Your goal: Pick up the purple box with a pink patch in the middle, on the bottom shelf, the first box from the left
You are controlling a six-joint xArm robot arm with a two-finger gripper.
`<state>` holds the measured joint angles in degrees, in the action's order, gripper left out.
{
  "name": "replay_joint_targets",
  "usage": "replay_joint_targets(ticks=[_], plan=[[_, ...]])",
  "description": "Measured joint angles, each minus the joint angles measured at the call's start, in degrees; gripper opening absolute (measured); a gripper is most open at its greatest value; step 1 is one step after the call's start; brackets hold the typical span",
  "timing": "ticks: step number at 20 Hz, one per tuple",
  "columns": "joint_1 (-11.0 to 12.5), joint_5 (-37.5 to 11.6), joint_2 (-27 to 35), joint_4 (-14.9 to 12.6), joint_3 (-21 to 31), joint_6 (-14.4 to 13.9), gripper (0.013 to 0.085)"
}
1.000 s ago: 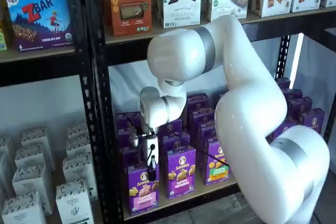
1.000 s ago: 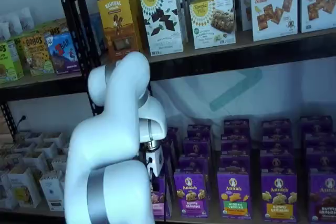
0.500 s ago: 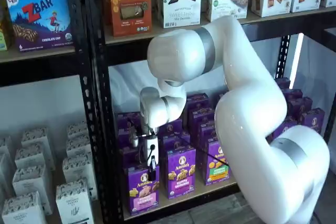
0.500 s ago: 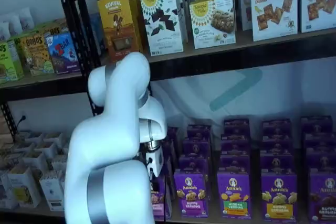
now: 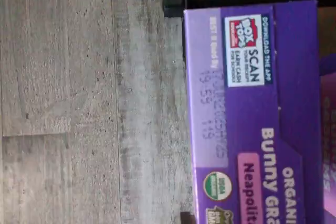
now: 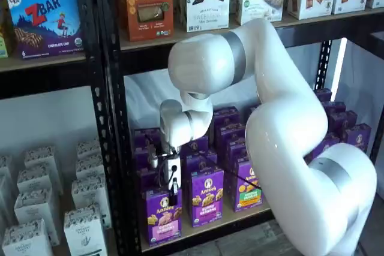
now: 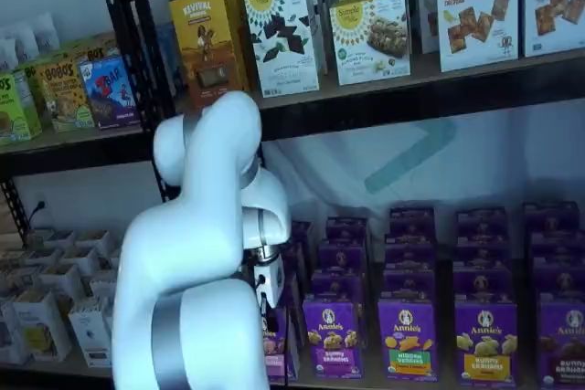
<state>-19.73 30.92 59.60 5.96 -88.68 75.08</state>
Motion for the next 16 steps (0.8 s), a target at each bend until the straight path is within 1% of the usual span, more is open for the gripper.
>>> replay_joint_targets(ticks=[3,4,11,16], plan=[[0.1,0.1,0.0,0.0,0.0,0.0,0.0410],[0.1,0.3,-0.1,0.0,-0.1,0.1,0.0370],[0.1,-0.6,-0.4,-0.8,0.5,-0.5,0.0370],[0.2,-1.3,-2.0,-2.0,2.5,-1.6,0.0370]])
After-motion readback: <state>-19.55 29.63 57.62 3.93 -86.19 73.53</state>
